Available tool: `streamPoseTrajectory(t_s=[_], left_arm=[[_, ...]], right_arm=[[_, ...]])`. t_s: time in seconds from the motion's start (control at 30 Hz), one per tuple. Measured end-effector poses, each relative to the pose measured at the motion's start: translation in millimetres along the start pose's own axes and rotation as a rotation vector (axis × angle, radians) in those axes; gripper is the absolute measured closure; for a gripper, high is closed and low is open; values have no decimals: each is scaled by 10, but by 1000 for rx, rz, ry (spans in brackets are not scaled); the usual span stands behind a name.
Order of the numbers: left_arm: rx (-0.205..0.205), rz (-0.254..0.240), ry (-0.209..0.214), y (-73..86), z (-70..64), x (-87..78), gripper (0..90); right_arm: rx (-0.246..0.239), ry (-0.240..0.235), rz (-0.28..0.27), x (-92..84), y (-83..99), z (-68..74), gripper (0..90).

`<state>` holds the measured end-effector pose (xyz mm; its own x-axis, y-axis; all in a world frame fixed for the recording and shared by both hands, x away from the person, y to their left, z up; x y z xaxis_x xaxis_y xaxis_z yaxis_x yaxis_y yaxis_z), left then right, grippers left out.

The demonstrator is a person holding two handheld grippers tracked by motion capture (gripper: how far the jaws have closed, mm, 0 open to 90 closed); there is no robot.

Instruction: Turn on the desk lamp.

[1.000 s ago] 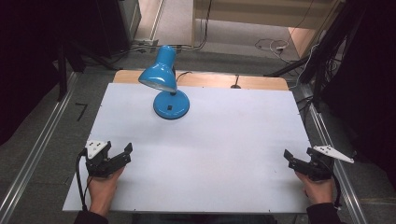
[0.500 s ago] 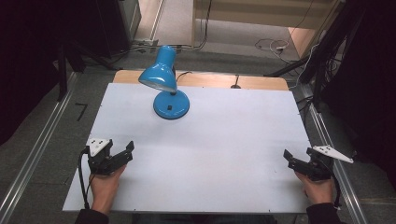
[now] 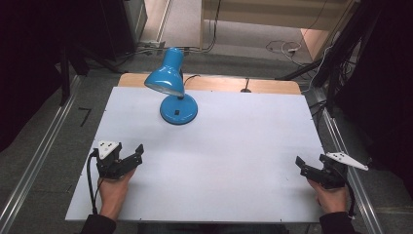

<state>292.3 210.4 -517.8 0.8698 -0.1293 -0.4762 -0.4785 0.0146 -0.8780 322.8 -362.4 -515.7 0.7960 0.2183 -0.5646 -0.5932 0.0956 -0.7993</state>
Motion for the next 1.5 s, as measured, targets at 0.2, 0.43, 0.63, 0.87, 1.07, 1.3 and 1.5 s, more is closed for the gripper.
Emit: streamPoseTrajectory(t_s=[0.2,0.43,0.63,0.87,1.07,1.3,1.5], left_arm=[[2,10,3,-12,-16,67,228],[3,10,2,-39,-30,124,228],[-3,6,1,-76,-38,163,228],[-2,6,3,-107,-55,222,234],[0,6,0,-130,-71,271,235],[6,2,2,-150,-100,324,251],[3,-4,2,-176,-93,354,268]], right_arm=[[-4,4,0,3,2,-13,55],[2,5,6,8,7,-10,55],[3,6,8,15,10,-16,55],[3,6,11,18,13,-21,55],[1,7,9,22,11,-28,55],[5,6,14,25,16,-25,55],[6,6,14,26,15,-25,55]])
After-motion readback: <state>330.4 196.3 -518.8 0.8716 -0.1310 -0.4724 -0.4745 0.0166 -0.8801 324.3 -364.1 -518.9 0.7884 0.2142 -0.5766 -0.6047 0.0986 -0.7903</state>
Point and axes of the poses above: each handheld gripper's, and its own axes: x roughly forward along the jaws, y roughly out of its underside, z roughly to its left, the point moved 6 cm from there along x, roughly forward along the jaws, and after that the axes turned 8 degrees about x, right-handed, at the moved point
